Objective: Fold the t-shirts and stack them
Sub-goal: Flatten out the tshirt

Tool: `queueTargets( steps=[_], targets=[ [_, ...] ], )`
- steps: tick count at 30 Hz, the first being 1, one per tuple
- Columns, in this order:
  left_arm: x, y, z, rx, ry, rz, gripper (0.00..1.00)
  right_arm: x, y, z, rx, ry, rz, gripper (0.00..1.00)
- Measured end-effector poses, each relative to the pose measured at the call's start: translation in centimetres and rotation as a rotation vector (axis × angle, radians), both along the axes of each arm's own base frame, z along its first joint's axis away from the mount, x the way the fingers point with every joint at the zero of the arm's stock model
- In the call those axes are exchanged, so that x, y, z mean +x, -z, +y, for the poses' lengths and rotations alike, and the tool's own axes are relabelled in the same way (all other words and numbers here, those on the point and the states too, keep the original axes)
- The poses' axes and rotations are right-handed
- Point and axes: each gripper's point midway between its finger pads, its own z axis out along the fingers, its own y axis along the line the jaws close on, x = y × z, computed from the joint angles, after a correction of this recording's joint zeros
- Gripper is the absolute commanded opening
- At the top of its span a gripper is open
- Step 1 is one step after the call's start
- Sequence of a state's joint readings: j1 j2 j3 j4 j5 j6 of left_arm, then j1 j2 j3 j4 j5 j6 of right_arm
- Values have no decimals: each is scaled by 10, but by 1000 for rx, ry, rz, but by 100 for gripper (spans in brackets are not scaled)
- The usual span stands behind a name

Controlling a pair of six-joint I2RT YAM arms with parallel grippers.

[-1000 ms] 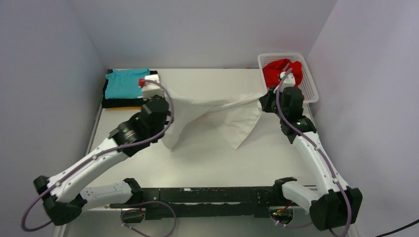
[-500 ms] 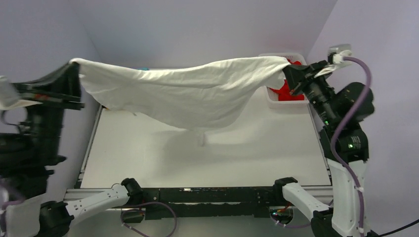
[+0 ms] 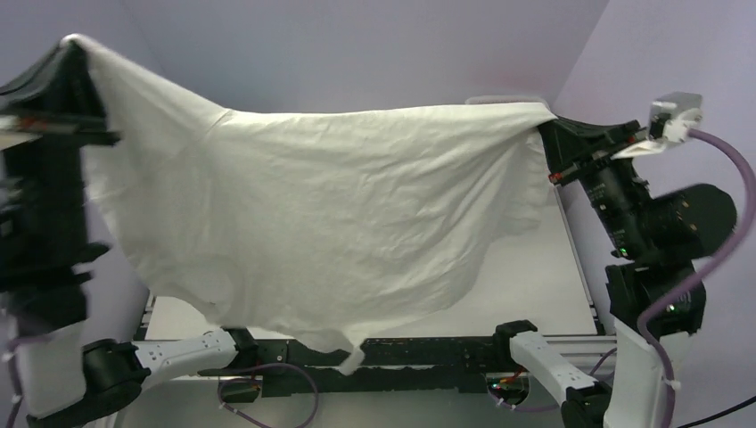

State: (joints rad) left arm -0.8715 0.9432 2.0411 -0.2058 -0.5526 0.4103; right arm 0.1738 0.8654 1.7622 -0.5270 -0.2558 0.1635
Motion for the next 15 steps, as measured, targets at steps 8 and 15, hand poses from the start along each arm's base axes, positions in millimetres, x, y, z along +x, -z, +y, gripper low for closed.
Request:
queueTargets(
  steps=[8,15],
  targets=[
    [209,115,-80,205,-328,388,4,122,134,-13,19,196,403,3],
    [355,438,-122,414,-250,1015,68,198,380,-23,-56,363,956,75]
  ],
)
